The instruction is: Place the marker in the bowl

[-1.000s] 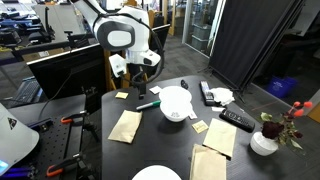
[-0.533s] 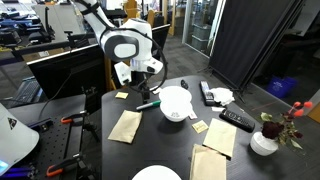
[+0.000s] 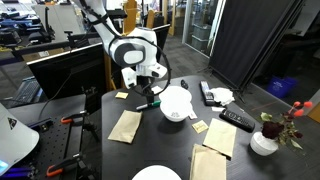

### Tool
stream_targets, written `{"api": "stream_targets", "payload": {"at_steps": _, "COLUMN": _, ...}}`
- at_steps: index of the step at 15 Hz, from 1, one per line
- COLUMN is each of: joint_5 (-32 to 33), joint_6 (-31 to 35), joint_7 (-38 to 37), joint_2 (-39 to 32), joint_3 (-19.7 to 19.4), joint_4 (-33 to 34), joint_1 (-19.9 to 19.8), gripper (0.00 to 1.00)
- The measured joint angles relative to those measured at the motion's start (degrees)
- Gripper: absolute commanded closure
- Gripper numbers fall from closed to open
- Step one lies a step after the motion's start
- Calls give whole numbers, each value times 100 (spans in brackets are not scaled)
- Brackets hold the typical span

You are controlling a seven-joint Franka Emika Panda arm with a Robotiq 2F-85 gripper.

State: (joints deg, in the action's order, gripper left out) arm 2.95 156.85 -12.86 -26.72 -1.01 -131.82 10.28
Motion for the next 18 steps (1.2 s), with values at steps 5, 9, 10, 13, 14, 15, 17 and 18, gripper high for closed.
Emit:
{"api": "stream_targets", "payload": {"at_steps": 5, "joint_5": 34, "joint_6": 14, "joint_7": -190, "joint_2": -336, "joint_3": -152, "joint_4": 276, "joint_1": 184, "gripper": 41}}
{"api": "stream_targets", "payload": {"at_steps": 9, "joint_5": 34, "joint_6": 29, "joint_7": -200, "joint_2": -506, "joint_3": -168, "joint_4": 433, "joint_1": 219, "gripper": 73}}
{"api": "stream_targets", "payload": {"at_steps": 10, "joint_5": 34, "joint_6": 30, "joint_7": -200, "joint_2": -535, "joint_3": -168, "joint_4": 465, "joint_1": 219, "gripper": 80}}
{"api": "stream_targets", "payload": {"at_steps": 13, "joint_5": 33, "joint_6": 40, "joint_7": -201, "joint_2": -567, "joint_3": -166, "joint_4": 522, "joint_1": 225, "gripper": 100}}
{"api": "stream_targets", "payload": {"at_steps": 14, "joint_5": 33, "joint_6": 42, "joint_7": -202, "joint_2": -567, "joint_3": -166, "joint_4": 529, "joint_1": 227, "gripper": 95}}
{"api": "stream_targets", "payload": {"at_steps": 15, "joint_5": 33, "joint_6": 42, "joint_7": -203, "joint_2": -568, "joint_3": -166, "joint_4": 537, "joint_1": 227, "gripper": 95}}
{"api": "stream_targets", "payload": {"at_steps": 17, "joint_5": 32, "joint_6": 43, "joint_7": -205, "joint_2": -567, "joint_3": -166, "joint_4": 541, "joint_1": 236, "gripper": 95}}
{"api": "stream_targets", "payload": {"at_steps": 18, "joint_5": 32, "joint_6": 43, "joint_7": -206, "joint_2": -561, "joint_3": -166, "joint_4": 541, "joint_1": 247, "gripper": 95}}
